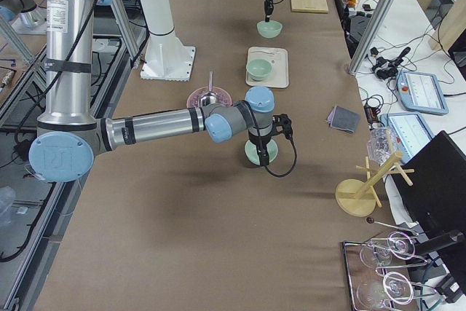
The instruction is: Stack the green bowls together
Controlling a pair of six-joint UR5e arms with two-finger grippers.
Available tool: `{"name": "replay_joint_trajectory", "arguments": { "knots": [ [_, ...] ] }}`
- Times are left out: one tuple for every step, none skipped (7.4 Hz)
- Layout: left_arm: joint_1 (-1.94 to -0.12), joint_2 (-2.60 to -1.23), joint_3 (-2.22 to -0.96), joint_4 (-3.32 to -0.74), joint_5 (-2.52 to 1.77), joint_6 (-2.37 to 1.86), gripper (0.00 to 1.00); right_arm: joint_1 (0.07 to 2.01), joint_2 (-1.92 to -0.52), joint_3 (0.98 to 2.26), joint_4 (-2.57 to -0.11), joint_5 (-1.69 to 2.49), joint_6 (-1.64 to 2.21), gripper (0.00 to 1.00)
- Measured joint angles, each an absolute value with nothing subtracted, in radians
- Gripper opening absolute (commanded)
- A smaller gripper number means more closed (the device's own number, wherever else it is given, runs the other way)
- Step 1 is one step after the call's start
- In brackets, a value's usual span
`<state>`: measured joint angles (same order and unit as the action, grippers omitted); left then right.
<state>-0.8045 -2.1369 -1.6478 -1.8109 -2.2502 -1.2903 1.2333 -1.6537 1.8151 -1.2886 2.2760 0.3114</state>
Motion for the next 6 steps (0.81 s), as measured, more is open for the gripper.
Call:
{"name": "replay_joint_trajectory", "arguments": {
  "knots": [
    [-0.772,-2.218,-1.643,-1.711,-2.223,-1.317,0.0,1.233,-1.654,1.815,-1.289,2.276,0.312,1.0],
    [-0.753,-2.282,-1.628,-1.66,-2.211,-1.351,0.0,1.233,-1.654,1.815,-1.289,2.276,0.313,1.0],
    [-0.733,-2.344,-1.589,-1.641,-2.192,-1.398,0.0,1.233,-1.654,1.815,-1.289,2.277,0.316,1.0],
    [-0.704,-2.407,-1.537,-1.634,-2.154,-1.447,0.0,1.233,-1.655,1.816,-1.289,2.278,0.322,1.0],
    [-0.673,-2.459,-1.492,-1.633,-2.116,-1.489,0.0,1.233,-1.655,1.817,-1.289,2.279,0.325,1.0],
    [-0.65,-2.497,-1.46,-1.633,-2.096,-1.52,0.0,1.233,-1.655,1.817,-1.289,2.279,0.326,1.0]
  ]
}}
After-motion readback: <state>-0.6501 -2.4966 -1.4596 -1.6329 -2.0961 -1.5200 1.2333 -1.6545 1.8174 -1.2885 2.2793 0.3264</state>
